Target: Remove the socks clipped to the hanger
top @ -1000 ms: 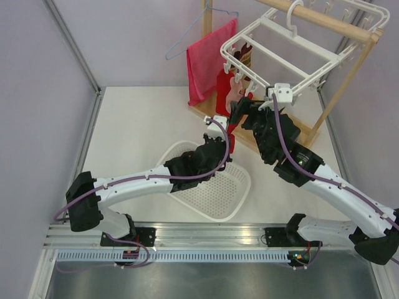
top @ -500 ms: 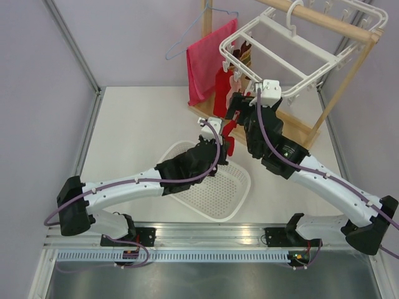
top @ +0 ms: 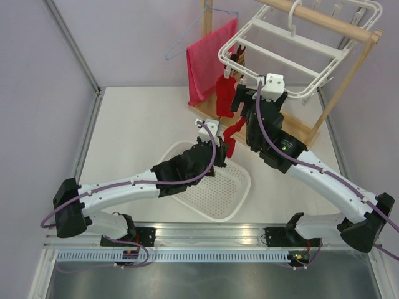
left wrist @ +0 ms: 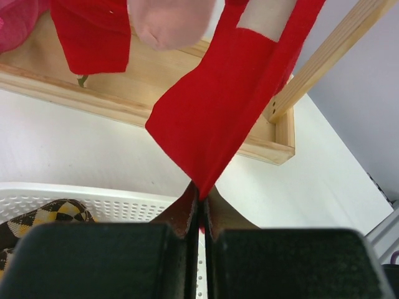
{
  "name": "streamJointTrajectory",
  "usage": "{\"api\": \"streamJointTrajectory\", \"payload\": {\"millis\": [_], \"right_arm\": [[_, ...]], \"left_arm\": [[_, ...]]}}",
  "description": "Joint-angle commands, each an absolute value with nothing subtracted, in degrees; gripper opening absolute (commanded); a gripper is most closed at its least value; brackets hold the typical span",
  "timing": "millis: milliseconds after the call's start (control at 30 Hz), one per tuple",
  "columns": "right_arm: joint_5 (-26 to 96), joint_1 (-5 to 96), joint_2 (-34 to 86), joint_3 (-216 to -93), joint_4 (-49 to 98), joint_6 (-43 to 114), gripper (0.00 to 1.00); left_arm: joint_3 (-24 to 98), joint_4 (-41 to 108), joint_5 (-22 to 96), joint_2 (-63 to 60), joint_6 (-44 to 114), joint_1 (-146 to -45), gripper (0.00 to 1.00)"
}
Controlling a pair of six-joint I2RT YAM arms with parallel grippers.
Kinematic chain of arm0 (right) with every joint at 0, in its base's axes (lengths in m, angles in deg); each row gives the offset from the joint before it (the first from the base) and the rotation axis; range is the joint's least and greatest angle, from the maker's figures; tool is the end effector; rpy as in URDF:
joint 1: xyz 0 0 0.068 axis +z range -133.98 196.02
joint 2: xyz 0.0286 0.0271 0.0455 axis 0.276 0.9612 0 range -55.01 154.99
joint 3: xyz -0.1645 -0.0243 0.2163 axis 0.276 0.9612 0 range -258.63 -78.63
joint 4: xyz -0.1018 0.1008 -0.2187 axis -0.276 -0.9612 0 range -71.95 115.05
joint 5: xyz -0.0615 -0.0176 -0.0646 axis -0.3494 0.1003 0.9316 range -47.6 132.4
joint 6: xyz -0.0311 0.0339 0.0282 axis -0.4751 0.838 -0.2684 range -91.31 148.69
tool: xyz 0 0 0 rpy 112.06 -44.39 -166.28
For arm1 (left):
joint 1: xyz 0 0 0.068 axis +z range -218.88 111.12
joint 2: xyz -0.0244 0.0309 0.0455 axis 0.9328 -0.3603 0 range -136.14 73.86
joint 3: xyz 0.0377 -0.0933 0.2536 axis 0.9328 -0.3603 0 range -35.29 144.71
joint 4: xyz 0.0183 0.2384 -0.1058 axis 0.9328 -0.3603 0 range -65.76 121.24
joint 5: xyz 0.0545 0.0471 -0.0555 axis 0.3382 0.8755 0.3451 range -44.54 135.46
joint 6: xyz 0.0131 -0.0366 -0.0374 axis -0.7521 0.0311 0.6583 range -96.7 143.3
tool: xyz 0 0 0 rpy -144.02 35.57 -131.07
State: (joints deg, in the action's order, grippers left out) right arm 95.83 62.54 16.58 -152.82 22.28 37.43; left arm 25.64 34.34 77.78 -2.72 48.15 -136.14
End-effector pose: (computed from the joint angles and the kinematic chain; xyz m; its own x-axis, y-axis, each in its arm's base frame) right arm 0.2092 0.1791 0.4347 0.0164 0.1488 -0.9887 0.1191 0.9815 0.1497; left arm 0.1384 -0.2808 0.3394 -0.3188 -0.1575 -0.9346 0.4890 0.8174 -0.3046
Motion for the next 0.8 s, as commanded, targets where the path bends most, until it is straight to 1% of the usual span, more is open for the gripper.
{"api": "streamJointTrajectory", "payload": {"millis": [0,167,467,767], "right_arm": [[97.9,61.4,16.3,-154.8,24.5,35.7,0.94],[98.3,60.5,15.0,-153.8,24.6,34.6,0.94],[97.6,59.5,12.1,-152.2,28.9,31.9,0.94],[95.8,55.8,12.0,-151.7,28.9,32.6,0.94]], "left_arm": [[25.1,35.4,76.5,-0.5,50.1,-136.4,0.02],[25.1,35.4,76.7,-0.7,49.9,-136.4,0.02],[24.9,35.4,77.2,-0.8,49.8,-136.4,0.02],[25.2,35.4,76.8,-0.5,49.8,-136.4,0.02]]}}
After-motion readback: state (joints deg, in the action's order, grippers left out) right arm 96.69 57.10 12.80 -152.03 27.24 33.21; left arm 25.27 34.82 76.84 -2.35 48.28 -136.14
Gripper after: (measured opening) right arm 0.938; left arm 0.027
